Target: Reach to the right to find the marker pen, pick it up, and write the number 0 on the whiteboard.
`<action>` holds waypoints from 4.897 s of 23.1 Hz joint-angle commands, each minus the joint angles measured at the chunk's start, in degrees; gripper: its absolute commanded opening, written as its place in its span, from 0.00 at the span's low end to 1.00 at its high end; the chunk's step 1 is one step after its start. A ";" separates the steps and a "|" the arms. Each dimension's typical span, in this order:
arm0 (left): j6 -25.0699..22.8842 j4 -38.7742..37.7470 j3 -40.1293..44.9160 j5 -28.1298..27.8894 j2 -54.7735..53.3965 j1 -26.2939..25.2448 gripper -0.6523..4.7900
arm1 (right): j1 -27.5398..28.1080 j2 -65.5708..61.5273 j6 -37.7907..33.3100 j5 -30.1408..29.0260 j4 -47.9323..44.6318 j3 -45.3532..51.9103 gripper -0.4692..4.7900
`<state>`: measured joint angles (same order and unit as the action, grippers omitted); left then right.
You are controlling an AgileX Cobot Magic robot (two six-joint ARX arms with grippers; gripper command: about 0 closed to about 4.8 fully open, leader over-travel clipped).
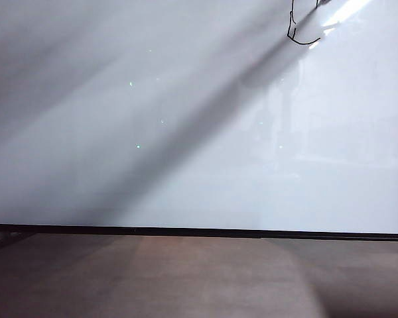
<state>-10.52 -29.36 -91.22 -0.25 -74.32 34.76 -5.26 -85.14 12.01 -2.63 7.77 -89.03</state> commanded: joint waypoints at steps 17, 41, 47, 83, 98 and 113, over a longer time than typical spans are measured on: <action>0.00 -0.68 -0.11 0.04 0.26 0.02 0.11 | 0.02 0.07 -0.22 2.23 3.17 -0.26 0.08; -0.02 -0.61 -0.11 0.04 0.26 0.02 0.11 | -0.22 -1.38 -0.24 0.46 0.17 -0.26 0.08; -0.02 -0.61 -0.11 0.04 0.26 0.02 0.11 | -0.22 -1.38 -0.22 0.83 2.03 -0.26 0.08; 0.04 6.60 -0.11 13.99 -0.15 2.78 0.11 | 11.41 21.68 -7.78 -0.28 3.04 0.90 0.08; 2.08 7.10 -0.07 10.64 -4.76 8.37 0.11 | 31.01 12.55 -19.26 -7.98 -19.17 22.75 0.08; -0.07 19.67 16.15 10.75 -9.60 8.44 0.11 | 30.01 -21.99 -13.29 -11.58 -45.99 22.71 0.08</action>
<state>-10.57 -10.68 -74.94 10.44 -83.74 43.27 24.71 -106.24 -1.45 -12.71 -35.09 -66.11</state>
